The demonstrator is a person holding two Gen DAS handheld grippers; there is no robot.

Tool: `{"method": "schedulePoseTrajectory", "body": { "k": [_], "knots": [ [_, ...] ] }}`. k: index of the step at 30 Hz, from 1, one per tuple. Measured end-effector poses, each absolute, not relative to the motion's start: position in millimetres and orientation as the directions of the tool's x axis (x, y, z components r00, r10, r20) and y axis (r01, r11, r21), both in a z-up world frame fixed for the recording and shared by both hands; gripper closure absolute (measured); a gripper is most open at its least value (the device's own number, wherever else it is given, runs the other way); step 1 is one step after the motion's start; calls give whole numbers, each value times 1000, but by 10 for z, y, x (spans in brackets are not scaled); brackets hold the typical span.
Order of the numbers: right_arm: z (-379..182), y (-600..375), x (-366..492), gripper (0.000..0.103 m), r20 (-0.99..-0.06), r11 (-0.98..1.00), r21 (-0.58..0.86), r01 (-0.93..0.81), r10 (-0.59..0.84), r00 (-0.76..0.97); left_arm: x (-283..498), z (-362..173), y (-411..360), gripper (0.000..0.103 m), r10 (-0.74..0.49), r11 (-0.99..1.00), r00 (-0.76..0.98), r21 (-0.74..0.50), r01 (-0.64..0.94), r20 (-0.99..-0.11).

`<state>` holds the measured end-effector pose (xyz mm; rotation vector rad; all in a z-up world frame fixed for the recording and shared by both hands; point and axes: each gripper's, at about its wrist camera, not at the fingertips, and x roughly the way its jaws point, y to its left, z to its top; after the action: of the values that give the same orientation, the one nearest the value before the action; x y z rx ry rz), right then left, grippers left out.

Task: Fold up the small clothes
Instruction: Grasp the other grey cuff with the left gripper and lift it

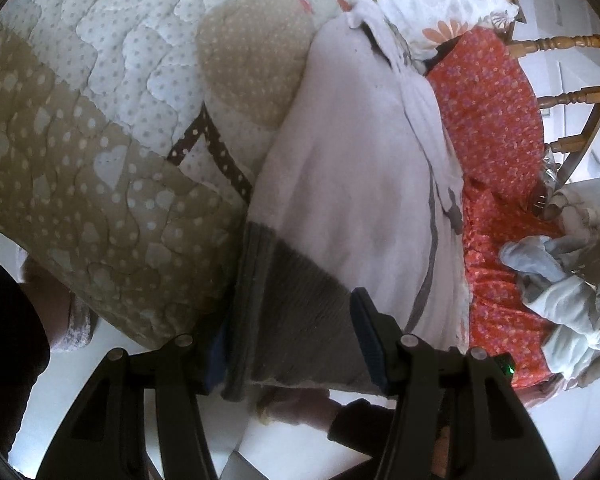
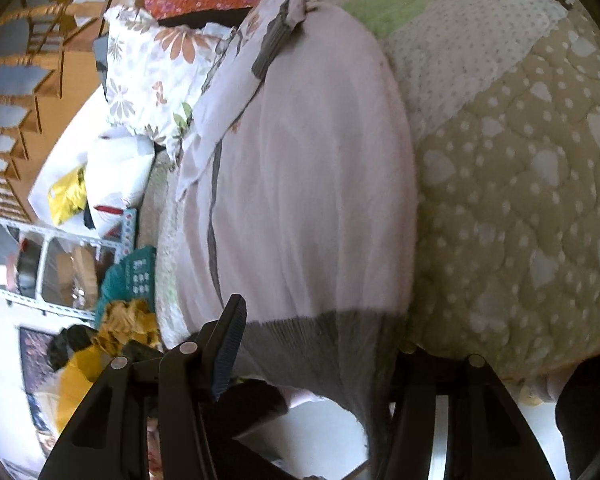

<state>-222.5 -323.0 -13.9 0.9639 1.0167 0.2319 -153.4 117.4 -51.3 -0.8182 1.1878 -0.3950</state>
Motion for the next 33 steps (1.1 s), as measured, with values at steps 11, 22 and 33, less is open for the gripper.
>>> {"method": "schedulePoseTrajectory", "body": {
  "k": [11, 22, 33],
  "knots": [
    [100, -3156, -2338, 96, -683, 692, 677, 251, 463, 564, -1553, -73, 1275, 96, -570, 730, 405, -667, -150, -715],
    [257, -3152, -2870, 99, -647, 673, 709, 212, 500, 576, -2182, 223, 1308, 99, -570, 748, 437, -660, -74, -696],
    [529, -3171, -2541, 99, -673, 744, 652, 148, 478, 565, -1723, 272, 1370, 99, -561, 741, 462, -666, -90, -687]
  ]
}}
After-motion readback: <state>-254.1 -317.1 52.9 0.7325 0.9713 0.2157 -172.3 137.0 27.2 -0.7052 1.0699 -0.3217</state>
